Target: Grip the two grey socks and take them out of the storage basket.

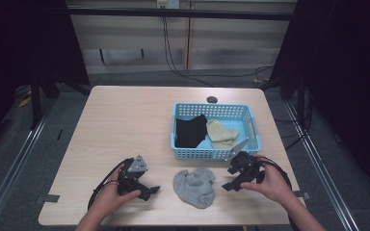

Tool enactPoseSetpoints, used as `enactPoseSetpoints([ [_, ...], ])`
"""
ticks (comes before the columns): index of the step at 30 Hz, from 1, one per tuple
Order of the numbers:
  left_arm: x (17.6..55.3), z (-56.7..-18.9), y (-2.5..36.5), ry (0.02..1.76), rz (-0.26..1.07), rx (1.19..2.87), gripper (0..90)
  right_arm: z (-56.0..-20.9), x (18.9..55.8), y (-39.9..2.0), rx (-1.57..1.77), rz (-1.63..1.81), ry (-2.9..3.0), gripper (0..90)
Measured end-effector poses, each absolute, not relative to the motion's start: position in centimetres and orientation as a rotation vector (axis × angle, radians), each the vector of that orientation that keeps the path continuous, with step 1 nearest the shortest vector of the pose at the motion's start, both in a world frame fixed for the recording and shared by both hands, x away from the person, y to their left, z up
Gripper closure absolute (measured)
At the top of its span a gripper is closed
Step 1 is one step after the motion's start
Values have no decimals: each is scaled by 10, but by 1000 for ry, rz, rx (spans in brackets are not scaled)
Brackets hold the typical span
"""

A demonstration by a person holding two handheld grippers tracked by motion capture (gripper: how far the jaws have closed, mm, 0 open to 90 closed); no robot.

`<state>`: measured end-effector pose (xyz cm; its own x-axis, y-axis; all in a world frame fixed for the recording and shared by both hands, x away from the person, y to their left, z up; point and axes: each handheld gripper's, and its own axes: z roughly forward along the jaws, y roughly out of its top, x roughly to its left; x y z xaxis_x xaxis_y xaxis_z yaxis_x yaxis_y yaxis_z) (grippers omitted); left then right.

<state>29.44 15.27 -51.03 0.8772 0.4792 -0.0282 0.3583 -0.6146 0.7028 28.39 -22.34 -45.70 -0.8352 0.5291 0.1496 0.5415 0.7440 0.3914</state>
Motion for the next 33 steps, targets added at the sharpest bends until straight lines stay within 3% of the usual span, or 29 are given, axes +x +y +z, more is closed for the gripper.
enactPoseSetpoints([
  [19, 294, -510, 153, 600, 209, 2297, 0, -484, 282, -237, -906, -812, -2938, 257],
  [25, 294, -510, 153, 600, 209, 2297, 0, -494, 277, -239, -847, -966, -3014, 187],
  [33, 294, -510, 153, 599, 209, 2297, 0, -506, 269, -249, -871, -1213, -2962, 160],
])
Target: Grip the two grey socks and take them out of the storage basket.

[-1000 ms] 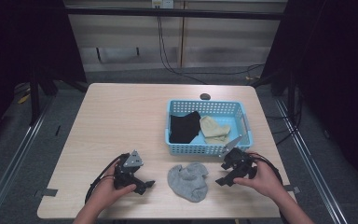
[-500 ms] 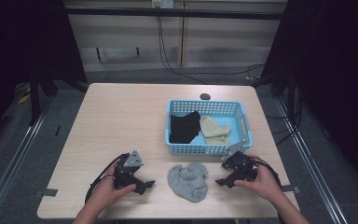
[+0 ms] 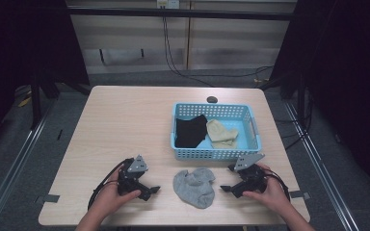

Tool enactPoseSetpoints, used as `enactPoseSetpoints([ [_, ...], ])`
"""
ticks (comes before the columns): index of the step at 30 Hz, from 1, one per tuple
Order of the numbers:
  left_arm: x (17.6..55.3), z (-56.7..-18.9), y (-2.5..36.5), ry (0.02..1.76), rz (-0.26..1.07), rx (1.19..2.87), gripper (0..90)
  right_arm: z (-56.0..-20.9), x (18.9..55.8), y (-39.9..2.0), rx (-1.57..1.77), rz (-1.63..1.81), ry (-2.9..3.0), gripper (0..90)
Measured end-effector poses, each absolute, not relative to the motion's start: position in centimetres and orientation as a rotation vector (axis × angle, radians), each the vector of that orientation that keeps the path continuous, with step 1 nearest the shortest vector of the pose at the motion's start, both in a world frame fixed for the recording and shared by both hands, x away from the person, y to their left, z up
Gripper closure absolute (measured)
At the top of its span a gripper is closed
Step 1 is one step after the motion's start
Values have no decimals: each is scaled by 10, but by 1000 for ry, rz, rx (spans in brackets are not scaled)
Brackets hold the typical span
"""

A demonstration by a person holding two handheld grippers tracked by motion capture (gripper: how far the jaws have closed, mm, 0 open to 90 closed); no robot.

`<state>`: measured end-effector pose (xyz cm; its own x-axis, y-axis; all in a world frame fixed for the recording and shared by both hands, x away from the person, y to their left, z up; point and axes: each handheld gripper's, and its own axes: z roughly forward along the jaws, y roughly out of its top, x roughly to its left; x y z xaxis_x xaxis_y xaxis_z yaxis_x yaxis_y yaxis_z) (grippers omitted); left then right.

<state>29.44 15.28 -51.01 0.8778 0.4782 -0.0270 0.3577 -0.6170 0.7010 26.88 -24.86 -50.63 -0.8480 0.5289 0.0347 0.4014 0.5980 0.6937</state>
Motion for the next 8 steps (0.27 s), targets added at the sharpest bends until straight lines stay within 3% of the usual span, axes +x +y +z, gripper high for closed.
enactPoseSetpoints([
  [8, 294, -510, 153, 600, 209, 2297, 0, -508, 268, -250, 777, 1105, 2632, 158],
])
